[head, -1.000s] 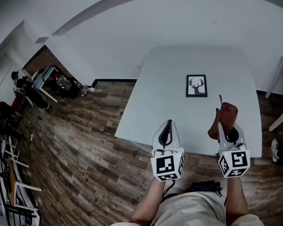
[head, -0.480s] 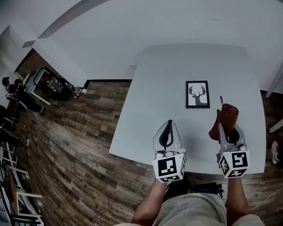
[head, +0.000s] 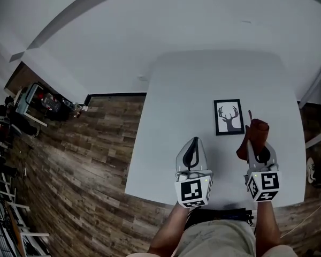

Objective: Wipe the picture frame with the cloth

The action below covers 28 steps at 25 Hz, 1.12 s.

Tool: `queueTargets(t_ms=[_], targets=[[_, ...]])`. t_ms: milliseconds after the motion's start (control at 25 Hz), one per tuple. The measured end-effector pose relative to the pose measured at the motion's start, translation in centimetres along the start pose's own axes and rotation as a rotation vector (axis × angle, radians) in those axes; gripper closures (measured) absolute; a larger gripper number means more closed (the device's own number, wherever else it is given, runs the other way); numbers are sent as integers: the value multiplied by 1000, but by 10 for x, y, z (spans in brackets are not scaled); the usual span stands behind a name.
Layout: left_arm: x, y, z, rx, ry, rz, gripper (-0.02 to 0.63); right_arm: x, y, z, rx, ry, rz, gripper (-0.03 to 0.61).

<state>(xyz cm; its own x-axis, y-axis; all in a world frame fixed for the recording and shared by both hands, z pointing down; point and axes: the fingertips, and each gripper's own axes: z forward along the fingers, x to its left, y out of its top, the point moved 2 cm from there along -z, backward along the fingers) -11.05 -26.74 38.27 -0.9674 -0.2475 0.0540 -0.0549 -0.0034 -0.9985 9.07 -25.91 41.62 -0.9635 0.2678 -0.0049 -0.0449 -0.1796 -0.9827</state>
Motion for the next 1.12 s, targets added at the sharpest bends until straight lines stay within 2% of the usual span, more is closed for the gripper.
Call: queueTargets(t_ms=[200, 400, 640, 840, 1120], targets=[[11, -5, 20, 8, -38, -28, 613, 8, -7, 27, 43, -18, -7, 474], [16, -12, 41, 27, -34, -39, 613, 6, -21, 60, 123, 0, -1, 474], [17, -28, 50, 67, 8, -45, 613, 2, -68, 110, 316, 57, -1, 474], [15, -36, 56, 74, 31, -39, 613, 14, -108, 167, 486, 130, -11, 474], [16, -43, 61, 82, 48, -65, 613, 46, -147, 215, 656, 217, 17, 474]])
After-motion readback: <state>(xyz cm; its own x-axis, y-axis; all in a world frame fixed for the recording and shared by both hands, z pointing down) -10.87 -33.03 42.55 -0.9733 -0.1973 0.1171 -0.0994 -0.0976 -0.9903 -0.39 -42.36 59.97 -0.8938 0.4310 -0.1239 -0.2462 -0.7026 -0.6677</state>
